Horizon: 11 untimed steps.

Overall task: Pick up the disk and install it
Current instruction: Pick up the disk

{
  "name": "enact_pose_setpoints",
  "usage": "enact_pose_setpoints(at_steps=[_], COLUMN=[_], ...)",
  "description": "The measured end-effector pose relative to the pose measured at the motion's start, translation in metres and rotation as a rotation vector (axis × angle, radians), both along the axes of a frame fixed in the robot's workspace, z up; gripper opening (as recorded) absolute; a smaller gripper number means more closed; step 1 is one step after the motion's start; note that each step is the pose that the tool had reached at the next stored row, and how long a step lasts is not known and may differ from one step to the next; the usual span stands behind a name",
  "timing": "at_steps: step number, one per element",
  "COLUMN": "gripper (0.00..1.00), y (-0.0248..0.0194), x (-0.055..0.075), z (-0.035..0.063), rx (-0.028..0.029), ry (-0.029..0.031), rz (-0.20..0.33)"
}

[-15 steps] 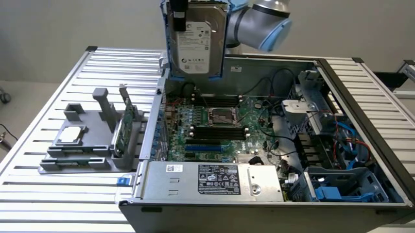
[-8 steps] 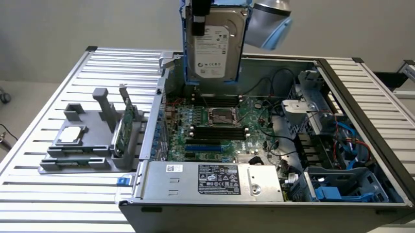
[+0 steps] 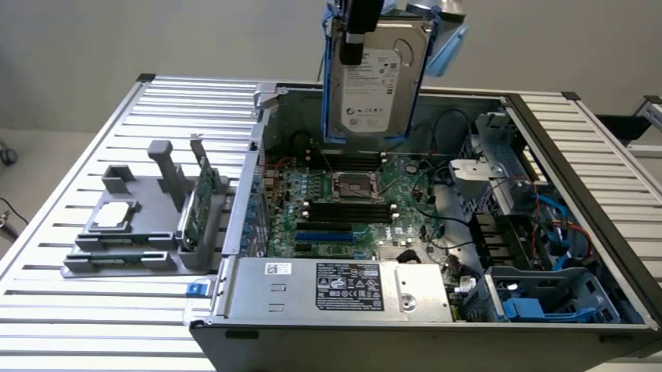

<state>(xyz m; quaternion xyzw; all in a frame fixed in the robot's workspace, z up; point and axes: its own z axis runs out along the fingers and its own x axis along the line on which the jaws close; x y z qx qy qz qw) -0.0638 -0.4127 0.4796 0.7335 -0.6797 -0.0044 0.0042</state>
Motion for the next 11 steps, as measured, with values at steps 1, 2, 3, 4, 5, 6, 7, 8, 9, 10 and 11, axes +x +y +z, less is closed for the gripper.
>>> enact_pose_setpoints(at_steps=[1,2,3,4,5,6,7,8,9,10,11], gripper=[0.33,0.33,0.33,0.33,0.33,0.33,0.33,0.33,0.33,0.33,0.33], y=[-0.0019,-0.0037,-0.0057,-0.0077,-0.0096,-0.0115,-0.0134,-0.0153,-0.0173,-0.0198,-0.0224], x=[0.005,0.009,0.013,0.018,0.022,0.026,0.030,0.033,0.037,0.040,0.042], z=[0.0000,0.0000,0.0000,0.0000,0.0000,0.0000,0.0000,0.0000,0.0000,0.0000,0.0000], rx=[0.0000,-0.0001,-0.0001,-0.0001,-0.0001,0.0000,0.0000,0.0000,0.0000,-0.0001,0.0000], ry=[0.0000,0.0000,0.0000,0.0000,0.0000,0.0000,0.0000,0.0000,0.0000,0.0003,0.0007], rz=[0.000,0.000,0.000,0.000,0.000,0.000,0.000,0.000,0.000,0.000,0.000])
